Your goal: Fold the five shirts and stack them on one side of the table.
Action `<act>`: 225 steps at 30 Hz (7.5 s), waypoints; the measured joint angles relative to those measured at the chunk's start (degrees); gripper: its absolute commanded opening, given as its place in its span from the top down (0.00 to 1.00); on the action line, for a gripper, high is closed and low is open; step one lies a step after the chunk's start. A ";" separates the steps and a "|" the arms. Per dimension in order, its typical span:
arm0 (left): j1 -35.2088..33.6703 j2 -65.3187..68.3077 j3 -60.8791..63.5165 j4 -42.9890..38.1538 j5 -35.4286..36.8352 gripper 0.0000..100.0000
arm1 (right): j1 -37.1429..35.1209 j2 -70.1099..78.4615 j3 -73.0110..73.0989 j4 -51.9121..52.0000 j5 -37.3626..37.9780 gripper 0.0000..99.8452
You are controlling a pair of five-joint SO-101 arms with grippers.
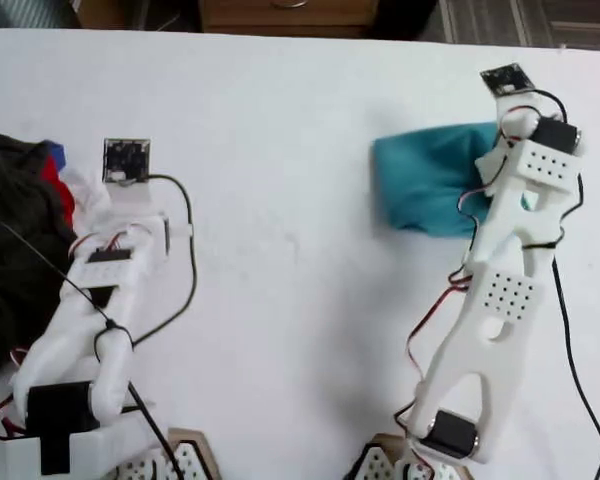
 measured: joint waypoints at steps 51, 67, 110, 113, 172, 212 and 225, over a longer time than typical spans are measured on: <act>0.00 0.00 0.00 0.00 0.00 0.97 | 9.23 0.79 -14.24 -2.73 -3.52 0.84; 0.00 0.00 0.79 0.00 0.00 0.97 | 8.44 -26.29 -8.44 11.43 -6.86 0.84; 1.23 7.12 -4.84 3.08 0.00 0.97 | -26.64 -115.87 161.05 -58.90 -21.98 0.84; 1.49 7.38 -7.12 7.30 0.00 0.97 | -26.64 -115.87 161.23 -60.31 -22.07 0.84; -20.22 -5.98 -3.60 37.89 -24.00 0.97 | -26.64 -115.87 161.85 -60.75 -22.07 0.84; 32.44 -5.45 -96.97 55.21 -9.14 0.97 | -26.64 -115.87 162.11 -62.15 -22.07 0.84; 20.84 -5.36 -84.92 55.74 -9.23 0.97 | -26.64 -115.87 162.11 -62.15 -22.07 0.84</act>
